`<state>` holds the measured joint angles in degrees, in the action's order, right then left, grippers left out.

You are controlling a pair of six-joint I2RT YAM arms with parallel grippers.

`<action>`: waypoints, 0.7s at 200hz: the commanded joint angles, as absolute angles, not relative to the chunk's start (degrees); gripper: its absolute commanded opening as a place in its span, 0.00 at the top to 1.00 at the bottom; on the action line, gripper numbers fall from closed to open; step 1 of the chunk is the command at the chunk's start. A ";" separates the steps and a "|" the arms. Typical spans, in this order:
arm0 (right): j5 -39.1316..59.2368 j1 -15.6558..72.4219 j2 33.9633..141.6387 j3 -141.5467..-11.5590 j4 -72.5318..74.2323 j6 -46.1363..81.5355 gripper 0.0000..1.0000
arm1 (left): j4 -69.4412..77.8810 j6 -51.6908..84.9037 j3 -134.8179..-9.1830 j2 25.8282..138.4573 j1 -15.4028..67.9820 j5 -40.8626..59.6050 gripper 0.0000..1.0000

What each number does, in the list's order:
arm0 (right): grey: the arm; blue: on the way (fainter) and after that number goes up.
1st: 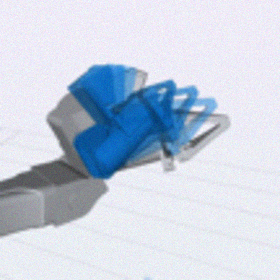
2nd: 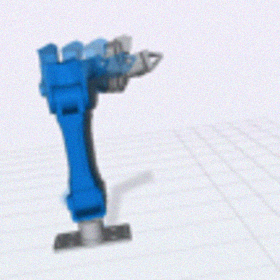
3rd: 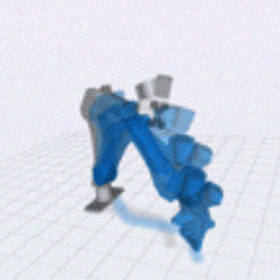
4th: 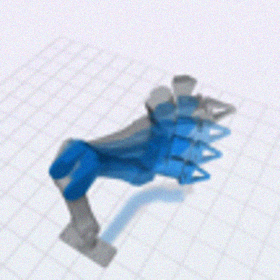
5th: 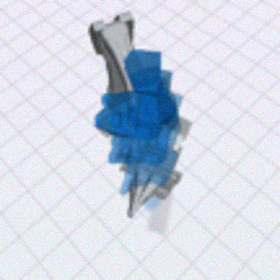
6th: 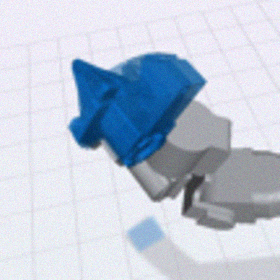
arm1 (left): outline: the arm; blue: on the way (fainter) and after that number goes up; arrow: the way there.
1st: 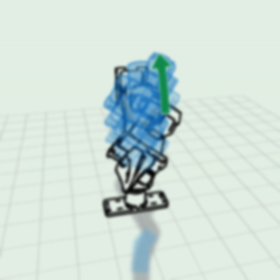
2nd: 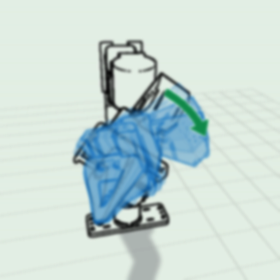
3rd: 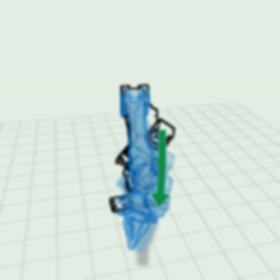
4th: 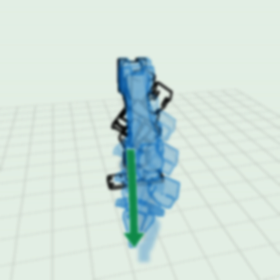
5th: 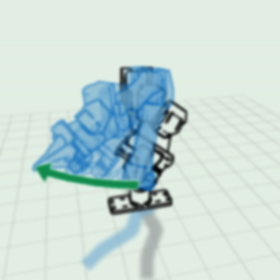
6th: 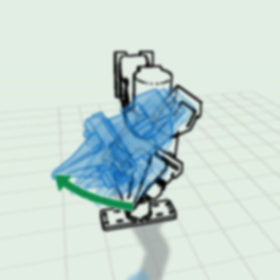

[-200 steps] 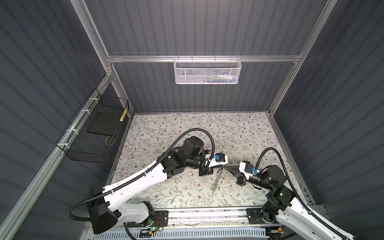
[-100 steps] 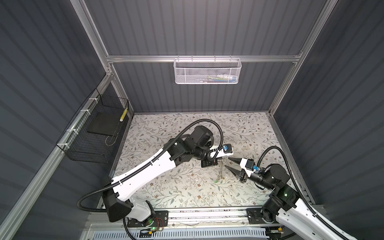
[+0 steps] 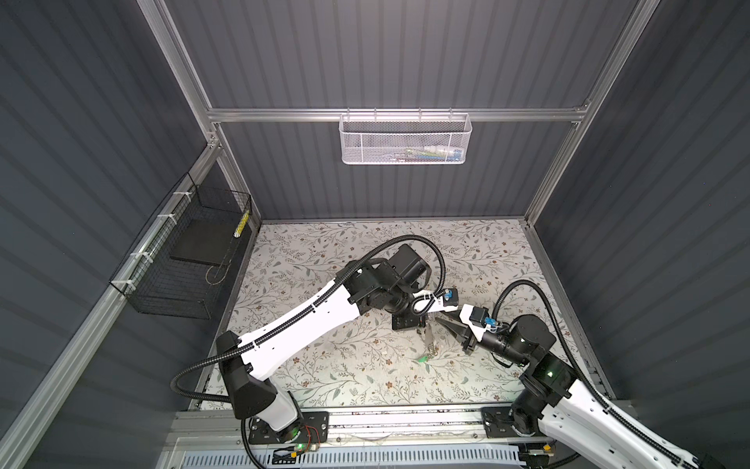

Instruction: Put the keys on the keyring

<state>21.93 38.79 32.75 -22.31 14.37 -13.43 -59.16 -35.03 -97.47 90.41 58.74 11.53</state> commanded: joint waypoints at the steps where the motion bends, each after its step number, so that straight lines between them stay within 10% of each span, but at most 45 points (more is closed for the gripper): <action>1: 23.32 39.17 33.17 -22.84 17.58 -11.89 0.78 | -60.50 -36.19 -99.85 90.46 59.23 12.04 1.00; 140: 25.99 39.31 35.27 -22.67 17.26 -11.49 0.84 | -58.45 -37.17 -98.45 89.47 59.59 14.18 1.00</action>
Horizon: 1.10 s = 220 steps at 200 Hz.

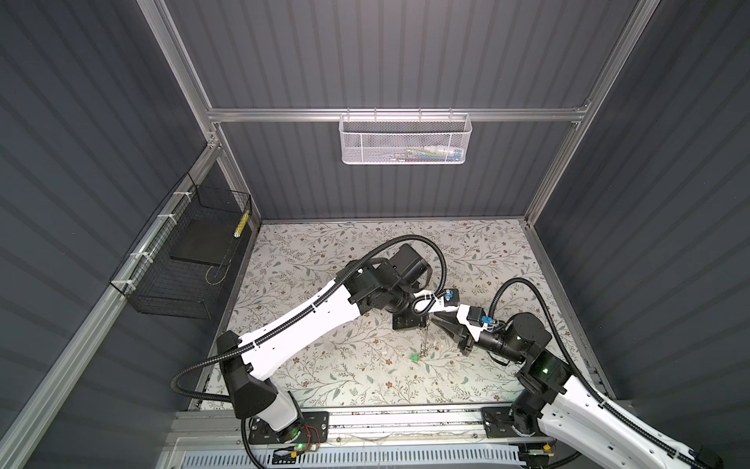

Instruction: Put the keys on the keyring

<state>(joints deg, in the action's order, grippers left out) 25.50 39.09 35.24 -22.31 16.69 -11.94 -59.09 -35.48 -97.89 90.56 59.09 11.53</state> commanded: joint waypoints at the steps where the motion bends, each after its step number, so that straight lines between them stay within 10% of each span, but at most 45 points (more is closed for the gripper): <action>1: 26.00 39.39 35.26 -22.67 17.24 -11.46 0.84 | -58.45 -37.26 -98.40 89.43 59.63 14.25 1.00; 204: 27.29 39.19 35.62 -22.05 18.12 -9.97 1.00 | -53.04 -40.32 -92.96 84.65 60.38 16.58 1.00; 220: 27.75 39.11 35.31 -21.49 19.52 -9.29 1.00 | -51.35 -37.91 -91.83 84.08 60.30 14.54 0.74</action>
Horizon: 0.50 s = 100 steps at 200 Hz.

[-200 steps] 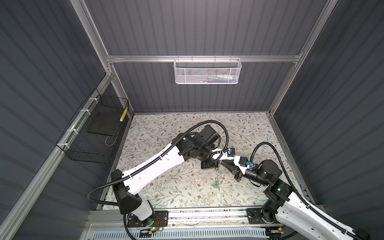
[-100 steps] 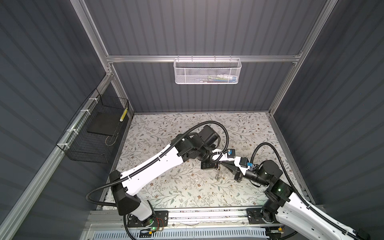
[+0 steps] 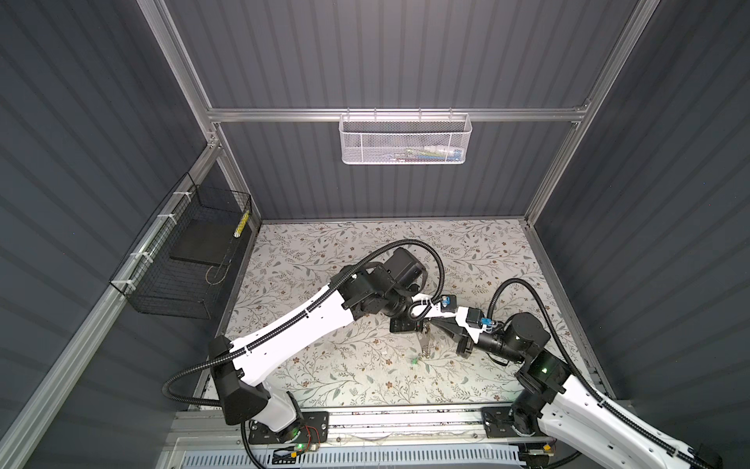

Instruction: Put the keys on the keyring

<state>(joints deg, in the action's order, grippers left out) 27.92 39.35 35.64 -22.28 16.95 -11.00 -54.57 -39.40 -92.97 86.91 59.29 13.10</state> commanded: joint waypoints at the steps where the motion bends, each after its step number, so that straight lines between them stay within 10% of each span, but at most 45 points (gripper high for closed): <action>1: 27.76 39.11 35.28 -21.47 19.65 -9.21 1.00 | -51.25 -37.81 -91.75 83.96 60.30 14.43 0.73; 100: 29.14 38.60 33.82 -19.69 25.96 -7.08 1.00 | -33.59 -26.82 -71.16 73.05 56.65 14.50 0.50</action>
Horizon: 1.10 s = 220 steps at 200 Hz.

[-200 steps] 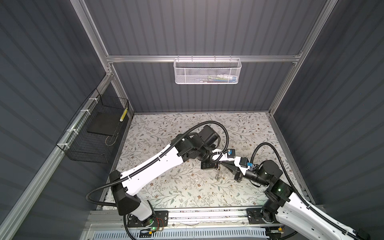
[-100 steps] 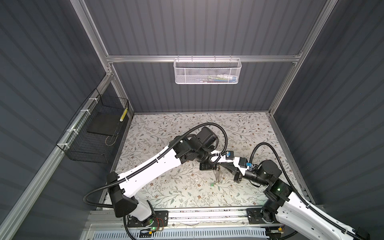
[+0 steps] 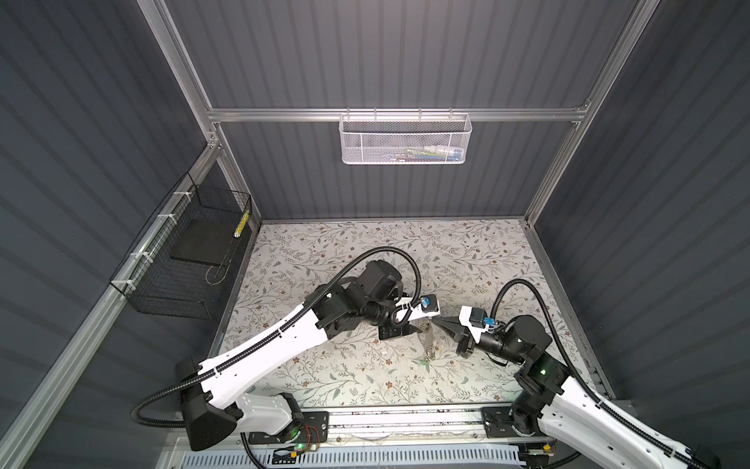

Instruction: Put the keys on the keyring

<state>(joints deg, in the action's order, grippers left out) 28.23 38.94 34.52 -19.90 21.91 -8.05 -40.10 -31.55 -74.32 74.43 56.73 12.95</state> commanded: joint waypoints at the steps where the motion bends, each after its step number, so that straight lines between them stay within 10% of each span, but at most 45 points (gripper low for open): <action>1: 29.16 38.64 33.79 -19.69 25.99 -7.05 1.00 | -33.41 -26.68 -70.95 73.00 56.62 14.50 0.50; 100: 29.18 38.59 33.75 -19.42 28.21 -6.52 1.00 | -21.21 -20.71 -63.97 73.10 56.61 21.64 0.58; 220: 29.08 38.46 32.71 -18.15 31.04 -5.58 1.00 | -21.59 -22.31 -64.86 76.00 56.60 24.72 0.97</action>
